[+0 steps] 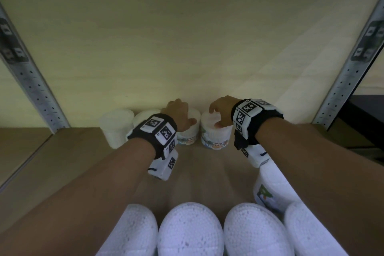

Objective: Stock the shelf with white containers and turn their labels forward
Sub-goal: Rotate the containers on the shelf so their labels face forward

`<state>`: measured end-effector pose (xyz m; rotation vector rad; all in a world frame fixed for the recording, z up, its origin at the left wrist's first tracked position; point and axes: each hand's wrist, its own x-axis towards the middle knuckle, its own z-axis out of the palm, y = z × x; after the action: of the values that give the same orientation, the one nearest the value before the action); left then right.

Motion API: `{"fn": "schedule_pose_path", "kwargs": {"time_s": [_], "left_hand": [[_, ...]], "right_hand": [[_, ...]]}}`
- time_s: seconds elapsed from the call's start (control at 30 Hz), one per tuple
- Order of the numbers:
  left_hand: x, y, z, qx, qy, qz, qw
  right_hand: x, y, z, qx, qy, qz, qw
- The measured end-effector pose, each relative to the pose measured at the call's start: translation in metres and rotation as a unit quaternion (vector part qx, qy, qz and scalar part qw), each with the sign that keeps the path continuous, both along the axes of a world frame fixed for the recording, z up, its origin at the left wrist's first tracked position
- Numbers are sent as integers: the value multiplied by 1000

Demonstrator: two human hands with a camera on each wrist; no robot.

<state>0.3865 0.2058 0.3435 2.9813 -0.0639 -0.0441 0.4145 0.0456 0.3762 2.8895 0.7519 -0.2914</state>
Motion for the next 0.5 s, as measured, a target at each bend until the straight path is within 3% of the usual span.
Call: {"fn": "schedule_pose_path", "kwargs": {"time_s": [0.5], "left_hand": [[-2,19,5,-61,29,-59,996]], "right_hand": [[2,0,-2,8,-5,-9,1000]]}}
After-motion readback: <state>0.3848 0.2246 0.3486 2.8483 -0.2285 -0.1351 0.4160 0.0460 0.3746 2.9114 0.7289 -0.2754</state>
